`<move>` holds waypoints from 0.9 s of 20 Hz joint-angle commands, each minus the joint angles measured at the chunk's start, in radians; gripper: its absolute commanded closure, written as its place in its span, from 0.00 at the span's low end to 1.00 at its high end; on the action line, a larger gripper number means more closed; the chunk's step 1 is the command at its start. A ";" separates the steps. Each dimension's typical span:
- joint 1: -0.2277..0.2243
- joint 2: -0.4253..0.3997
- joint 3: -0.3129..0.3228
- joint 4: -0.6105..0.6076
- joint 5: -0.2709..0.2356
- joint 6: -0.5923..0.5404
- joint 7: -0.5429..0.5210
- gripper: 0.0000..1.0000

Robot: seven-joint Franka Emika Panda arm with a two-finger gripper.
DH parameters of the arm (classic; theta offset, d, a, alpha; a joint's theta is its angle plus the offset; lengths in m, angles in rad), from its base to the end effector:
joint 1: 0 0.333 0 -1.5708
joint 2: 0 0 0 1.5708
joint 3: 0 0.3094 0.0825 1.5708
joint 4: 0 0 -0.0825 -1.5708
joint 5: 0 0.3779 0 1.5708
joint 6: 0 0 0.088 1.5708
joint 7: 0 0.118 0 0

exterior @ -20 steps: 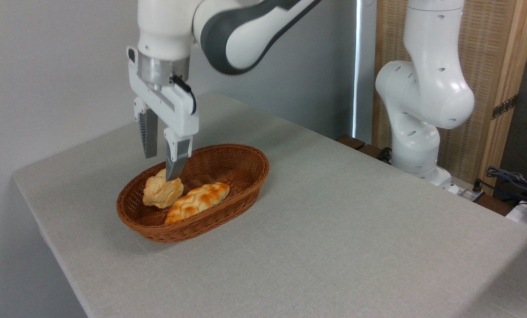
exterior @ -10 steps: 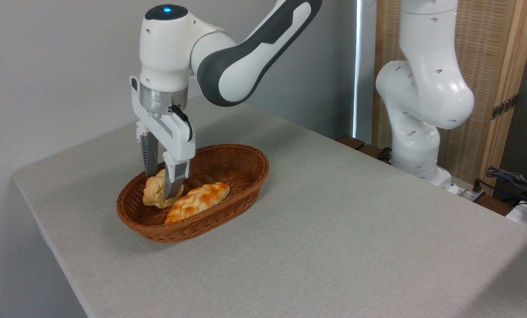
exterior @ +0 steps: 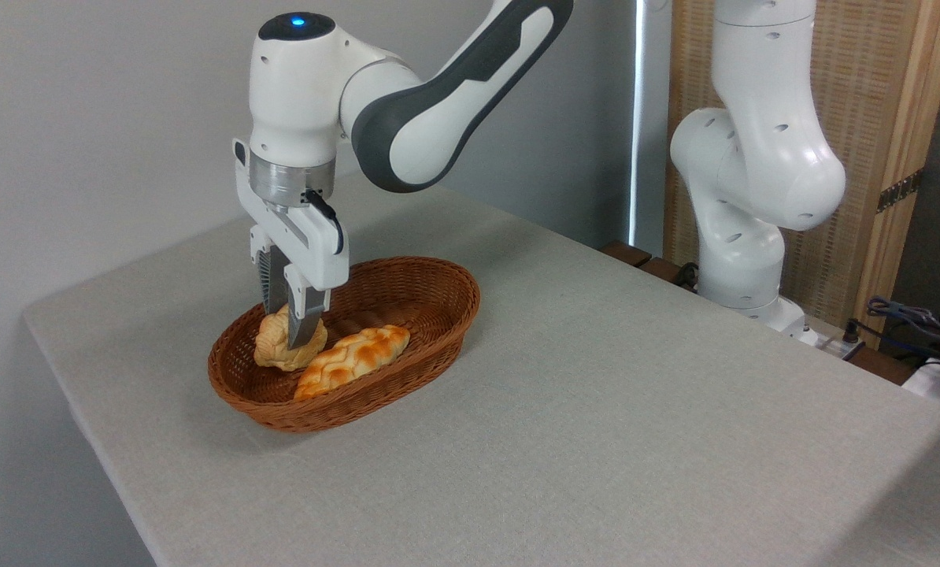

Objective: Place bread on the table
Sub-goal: 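Lower the gripper around the round roll and close on it, then lift the held roll out of the basket and carry it beside the basket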

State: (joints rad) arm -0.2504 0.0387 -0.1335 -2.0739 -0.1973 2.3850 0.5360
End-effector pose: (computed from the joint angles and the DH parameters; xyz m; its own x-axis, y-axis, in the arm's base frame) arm 0.5343 -0.2188 0.4253 0.6687 -0.6763 0.3089 -0.7150 -0.6989 0.0177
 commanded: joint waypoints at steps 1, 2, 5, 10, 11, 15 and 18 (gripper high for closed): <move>0.002 -0.014 0.002 -0.012 -0.016 0.014 -0.004 0.58; 0.006 -0.019 0.003 -0.011 -0.016 0.013 -0.004 0.58; 0.020 -0.043 0.018 0.020 -0.019 -0.065 -0.005 0.58; 0.022 -0.037 0.113 0.162 -0.076 -0.269 0.004 0.59; 0.022 -0.037 0.135 0.187 -0.083 -0.295 0.004 0.59; 0.023 -0.042 0.222 0.213 -0.106 -0.325 0.004 0.58; 0.025 -0.036 0.273 0.221 -0.111 -0.319 0.024 0.58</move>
State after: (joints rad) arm -0.2196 -0.0039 0.0902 -1.8720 -0.2829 2.0860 0.5377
